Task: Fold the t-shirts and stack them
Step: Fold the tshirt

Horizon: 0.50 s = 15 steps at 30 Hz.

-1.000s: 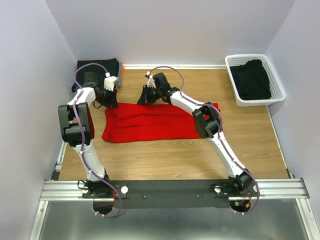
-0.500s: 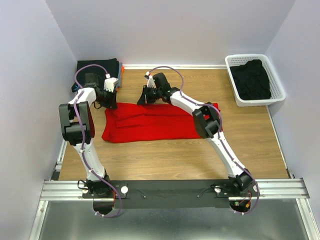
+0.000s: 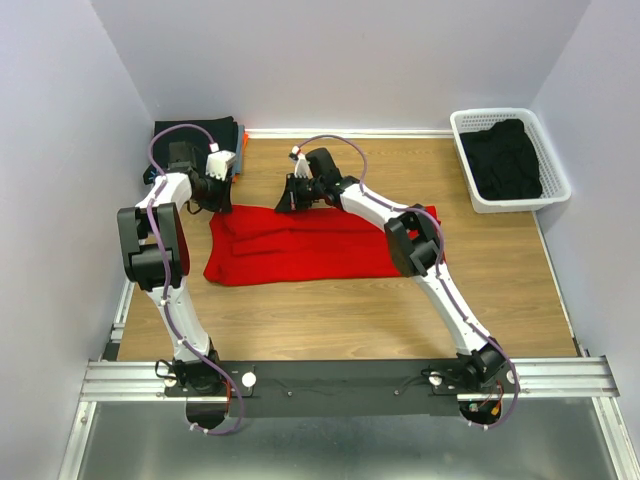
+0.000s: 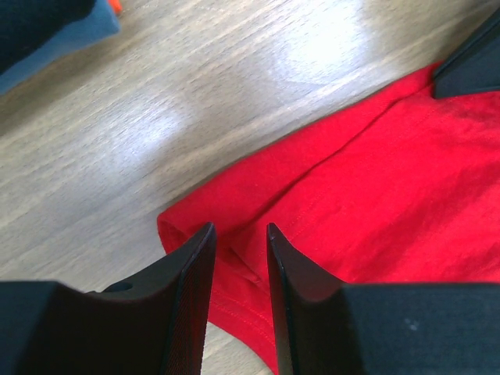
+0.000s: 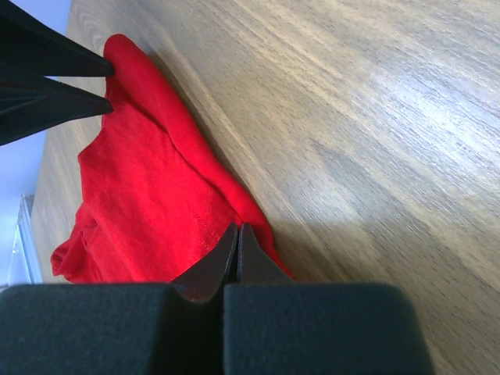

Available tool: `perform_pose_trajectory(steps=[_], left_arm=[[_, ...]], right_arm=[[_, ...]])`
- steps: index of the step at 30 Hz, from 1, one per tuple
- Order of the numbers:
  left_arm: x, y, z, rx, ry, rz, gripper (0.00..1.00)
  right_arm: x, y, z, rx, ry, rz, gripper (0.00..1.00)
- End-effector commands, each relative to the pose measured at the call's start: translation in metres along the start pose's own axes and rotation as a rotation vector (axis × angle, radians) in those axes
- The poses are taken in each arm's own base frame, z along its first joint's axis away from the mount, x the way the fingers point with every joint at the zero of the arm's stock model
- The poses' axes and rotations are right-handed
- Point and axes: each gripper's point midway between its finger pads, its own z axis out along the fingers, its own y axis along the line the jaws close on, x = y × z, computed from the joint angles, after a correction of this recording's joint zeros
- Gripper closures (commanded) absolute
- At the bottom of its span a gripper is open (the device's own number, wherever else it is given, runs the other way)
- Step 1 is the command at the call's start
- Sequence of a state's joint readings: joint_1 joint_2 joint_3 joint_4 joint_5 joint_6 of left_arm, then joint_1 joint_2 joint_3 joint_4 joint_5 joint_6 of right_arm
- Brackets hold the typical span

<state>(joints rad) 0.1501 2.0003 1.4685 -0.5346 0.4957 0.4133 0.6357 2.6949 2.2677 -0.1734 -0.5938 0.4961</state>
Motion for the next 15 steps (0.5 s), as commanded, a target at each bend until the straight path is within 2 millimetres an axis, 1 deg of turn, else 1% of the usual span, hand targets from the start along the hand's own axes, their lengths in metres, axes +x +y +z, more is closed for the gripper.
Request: perform_pose_trajectory(steps=[1,7,10,13,15], left_arm=[[0.0,0.009,0.004,-0.029,0.008,-0.001,0.59],[0.008,0.006,0.008,-0.011,0.031,-0.01,0.6],[0.008,0.003,0.008,0.004,0.029,-0.007,0.62],[0.008,0.001,0.007,0.01,0.027,-0.003,0.64],[0.005,-0.001,0.006,0.02,0.018,-0.001,0.69]], right_arm=[[-0.003,0.023,-0.007,-0.04,0.011,-0.034,1.0],[-0.005,0.027,-0.007,-0.047,0.008,-0.035,0.99],[-0.007,0.028,-0.008,-0.05,0.005,-0.038,0.99],[-0.008,0.029,-0.009,-0.051,0.003,-0.04,0.99],[-0.009,0.032,-0.01,-0.058,0.002,-0.042,0.99]])
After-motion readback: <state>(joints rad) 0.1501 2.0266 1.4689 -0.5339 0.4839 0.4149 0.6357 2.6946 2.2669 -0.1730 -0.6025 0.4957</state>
